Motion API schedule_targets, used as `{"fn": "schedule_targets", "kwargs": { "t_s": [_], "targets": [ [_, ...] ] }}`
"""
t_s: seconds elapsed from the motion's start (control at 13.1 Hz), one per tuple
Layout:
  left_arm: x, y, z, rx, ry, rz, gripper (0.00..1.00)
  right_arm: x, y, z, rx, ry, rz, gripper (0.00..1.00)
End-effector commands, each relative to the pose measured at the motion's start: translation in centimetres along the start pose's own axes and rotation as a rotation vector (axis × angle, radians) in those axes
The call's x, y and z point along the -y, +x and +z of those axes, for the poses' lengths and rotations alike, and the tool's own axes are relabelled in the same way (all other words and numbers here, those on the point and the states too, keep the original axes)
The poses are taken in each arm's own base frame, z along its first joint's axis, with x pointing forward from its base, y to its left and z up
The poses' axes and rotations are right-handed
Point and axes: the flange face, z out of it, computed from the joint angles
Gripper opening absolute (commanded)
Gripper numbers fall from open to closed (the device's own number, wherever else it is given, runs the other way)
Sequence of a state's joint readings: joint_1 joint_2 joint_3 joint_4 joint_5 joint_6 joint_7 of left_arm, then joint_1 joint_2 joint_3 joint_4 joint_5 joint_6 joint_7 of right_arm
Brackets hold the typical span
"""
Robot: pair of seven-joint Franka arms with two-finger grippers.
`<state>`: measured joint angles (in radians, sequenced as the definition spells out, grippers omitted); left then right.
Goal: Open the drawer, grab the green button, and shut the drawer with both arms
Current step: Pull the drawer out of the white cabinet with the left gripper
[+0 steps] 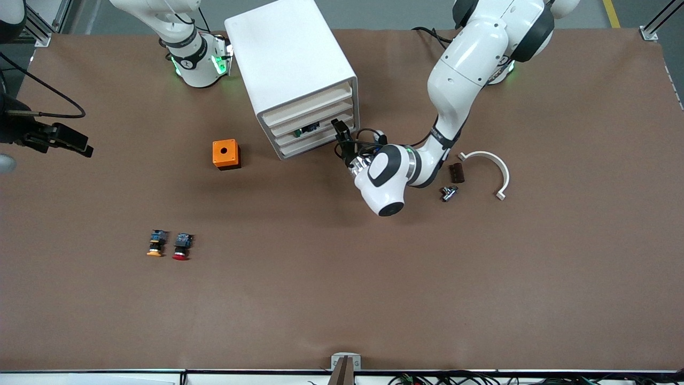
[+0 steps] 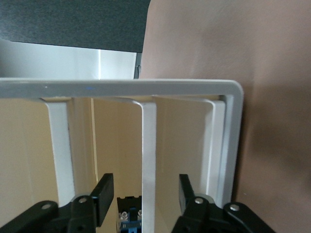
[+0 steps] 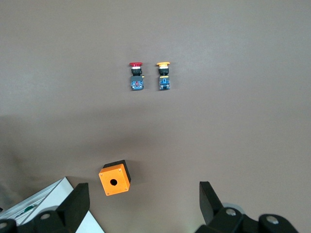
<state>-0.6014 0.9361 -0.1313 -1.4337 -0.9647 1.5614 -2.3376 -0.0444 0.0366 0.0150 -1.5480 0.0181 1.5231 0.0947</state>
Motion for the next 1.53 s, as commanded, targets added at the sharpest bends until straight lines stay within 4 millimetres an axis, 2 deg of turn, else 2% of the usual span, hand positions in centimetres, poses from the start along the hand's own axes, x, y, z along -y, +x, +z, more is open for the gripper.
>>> {"fn": "schedule_targets", "kwargs": {
  "t_s": [0.0,0.15,0.38,0.54,0.61,0.77,0.84,1.0,1.15,1.3,1.38,1.45],
  "targets": [
    [0.7,-0.8,2.0,-0.012,0.028,-0.012,0.54,-0.1,-0.2,-0.2,0.003,0.0,0.017,1.0],
    [0.2,-0.8,3.0,-0.025,0.032,-0.019,0.42,-0.1,-0.2,-0.2,0.003,0.0,0.018,1.0],
    [0.0,-0.7,2.3,-0.013,0.027,-0.021,0.0,0.0,-0.2,-0.2,0.003,0.0,0.017,1.0],
    [-0.4,-0.5,1.4,-0.007,0.014,-0.015,0.0,0.1,-0.2,-0.2,0.003,0.0,0.017,1.0],
    [-0.4,-0.2,-0.3,0.01,0.004,-0.016,0.0,0.2,-0.3,-0.3,0.005,0.0,0.015,1.0],
    [-0.5,1.0,-5.5,0.067,-0.029,-0.015,0.0,0.8,-0.4,-0.2,0.008,-0.002,0.073,1.0],
    [-0.6,1.4,-8.3,0.102,-0.045,-0.005,0.0,1.6,-0.5,-0.1,0.011,-0.003,0.112,1.0],
    [-0.8,2.2,-12.3,0.148,-0.079,0.013,0.0,4.2,-0.8,0.3,0.016,-0.007,0.167,1.0],
    [-1.0,2.9,-15.3,0.194,-0.097,0.069,0.02,8.6,-0.8,1.7,0.029,-0.01,0.253,1.0],
    [-1.4,3.6,-16.6,0.209,-0.109,0.148,0.16,11.6,0.2,4.3,0.081,0.045,0.375,1.0],
    [-1.7,4.0,-16.9,0.211,-0.113,0.188,0.32,13.7,0.6,6.1,0.116,0.058,0.412,1.0],
    [-2.2,4.7,-18.0,0.227,-0.118,0.186,0.58,15.7,0.7,7.2,0.128,0.068,0.446,1.0]
  ]
}}
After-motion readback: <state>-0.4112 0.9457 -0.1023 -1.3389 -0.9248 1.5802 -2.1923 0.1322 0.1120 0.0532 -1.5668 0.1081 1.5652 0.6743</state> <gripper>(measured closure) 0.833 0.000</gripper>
